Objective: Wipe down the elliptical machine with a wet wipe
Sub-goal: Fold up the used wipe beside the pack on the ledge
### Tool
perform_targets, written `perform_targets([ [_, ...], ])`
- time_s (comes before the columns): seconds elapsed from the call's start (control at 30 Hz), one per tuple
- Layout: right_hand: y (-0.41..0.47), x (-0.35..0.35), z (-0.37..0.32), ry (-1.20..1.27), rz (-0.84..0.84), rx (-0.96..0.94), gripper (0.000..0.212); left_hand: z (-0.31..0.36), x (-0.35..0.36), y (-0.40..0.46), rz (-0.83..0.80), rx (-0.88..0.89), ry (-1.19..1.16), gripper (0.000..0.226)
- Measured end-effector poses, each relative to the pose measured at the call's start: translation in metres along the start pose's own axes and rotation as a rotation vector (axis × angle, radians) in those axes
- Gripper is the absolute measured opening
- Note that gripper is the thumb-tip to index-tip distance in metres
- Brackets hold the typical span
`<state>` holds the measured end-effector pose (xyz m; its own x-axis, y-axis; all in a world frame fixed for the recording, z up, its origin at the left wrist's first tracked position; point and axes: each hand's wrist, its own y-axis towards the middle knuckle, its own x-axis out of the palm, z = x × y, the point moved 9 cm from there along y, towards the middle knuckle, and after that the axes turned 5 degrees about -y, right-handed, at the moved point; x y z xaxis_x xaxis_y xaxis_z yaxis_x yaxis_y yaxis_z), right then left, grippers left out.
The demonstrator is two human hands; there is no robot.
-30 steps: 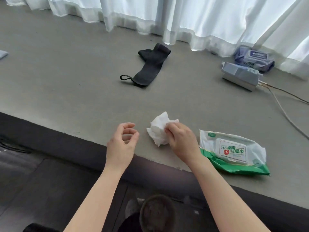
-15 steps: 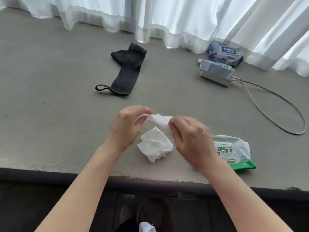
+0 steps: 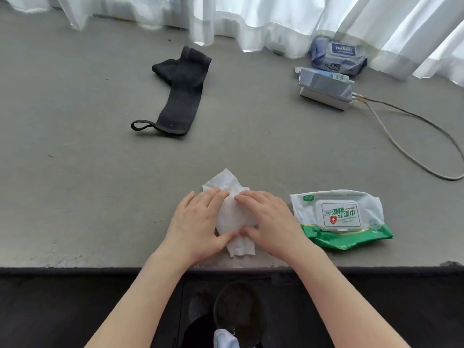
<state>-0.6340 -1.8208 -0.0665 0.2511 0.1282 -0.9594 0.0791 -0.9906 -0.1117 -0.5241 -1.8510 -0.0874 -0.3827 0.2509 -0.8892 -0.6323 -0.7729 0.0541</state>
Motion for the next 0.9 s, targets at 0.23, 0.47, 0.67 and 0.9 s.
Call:
perform_targets([
  [0.23, 0.004, 0.004, 0.011, 0.176, 0.023, 0.065, 0.057, 0.009, -0.004, 0.009, 0.147, 0.076, -0.091, 0.065],
  [0.47, -0.004, -0.007, 0.014, 0.324, 0.201, 0.089, 0.054, 0.027, -0.009, 0.007, 0.328, 0.015, -0.26, 0.07],
  [0.67, -0.055, -0.024, 0.023, 0.439, 0.326, 0.023, 0.052, 0.067, -0.02, -0.031, 0.416, 0.032, -0.363, 0.066],
  [0.9, -0.147, -0.006, 0.028, 0.557, 0.235, -0.107, 0.056, 0.114, 0.03, -0.124, 0.472, -0.264, -0.662, 0.077],
])
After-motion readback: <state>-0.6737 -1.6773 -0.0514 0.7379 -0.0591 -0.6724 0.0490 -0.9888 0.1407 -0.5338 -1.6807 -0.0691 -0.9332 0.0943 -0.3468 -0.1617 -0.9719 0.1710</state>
